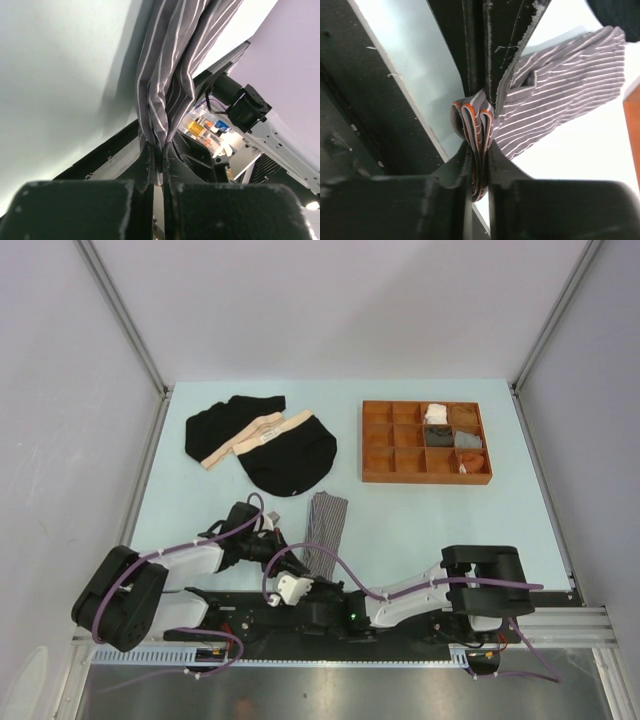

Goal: Roll the underwear
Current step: Roll the underwear to the center of the board.

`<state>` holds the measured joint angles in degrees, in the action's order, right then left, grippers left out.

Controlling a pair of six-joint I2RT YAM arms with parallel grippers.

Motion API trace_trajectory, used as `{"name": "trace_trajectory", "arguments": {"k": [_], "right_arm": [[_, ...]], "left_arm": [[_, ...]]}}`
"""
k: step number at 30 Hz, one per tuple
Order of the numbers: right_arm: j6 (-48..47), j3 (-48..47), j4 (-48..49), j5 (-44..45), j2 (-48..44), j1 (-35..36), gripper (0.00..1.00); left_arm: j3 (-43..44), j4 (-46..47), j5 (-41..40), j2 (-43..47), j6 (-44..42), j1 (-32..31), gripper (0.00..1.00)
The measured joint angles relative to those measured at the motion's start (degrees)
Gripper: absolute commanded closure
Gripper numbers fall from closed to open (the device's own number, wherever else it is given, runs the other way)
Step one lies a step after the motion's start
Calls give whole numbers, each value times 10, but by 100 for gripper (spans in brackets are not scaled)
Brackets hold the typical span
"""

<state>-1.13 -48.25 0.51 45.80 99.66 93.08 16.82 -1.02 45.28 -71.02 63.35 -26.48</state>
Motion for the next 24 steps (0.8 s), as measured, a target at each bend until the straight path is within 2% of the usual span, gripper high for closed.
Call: {"name": "trace_trajectory", "arguments": {"k": [1,3,4,7,10,13,18,24], "right_arm": [[-2,0,-1,-10,0,-2,100],[-3,0,-1,-31,-1,-7,100],[-3,0,-2,-45,-4,-11,100],[-2,0,-20,-96,-24,-30,100],[2,0,-40,-158,-50,-61,100],[10,-2,-57,-217,-70,-93,100],[16,-13,-80,-305,-72,-137,100],[22,-27,-98,-405,-71,-185,100]], "left_arm": [[0,-1,0,-2,-3,0,82],[0,-3,-1,-2,-8,2,70],[0,-5,-2,-2,-13,3,58],[1,-17,-2,-1,-31,16,40],[13,-41,-13,6,-56,39,27],[29,-59,-37,19,-83,62,21],[38,-79,-95,52,-118,77,20],[19,-71,-193,142,-136,78,30]]}}
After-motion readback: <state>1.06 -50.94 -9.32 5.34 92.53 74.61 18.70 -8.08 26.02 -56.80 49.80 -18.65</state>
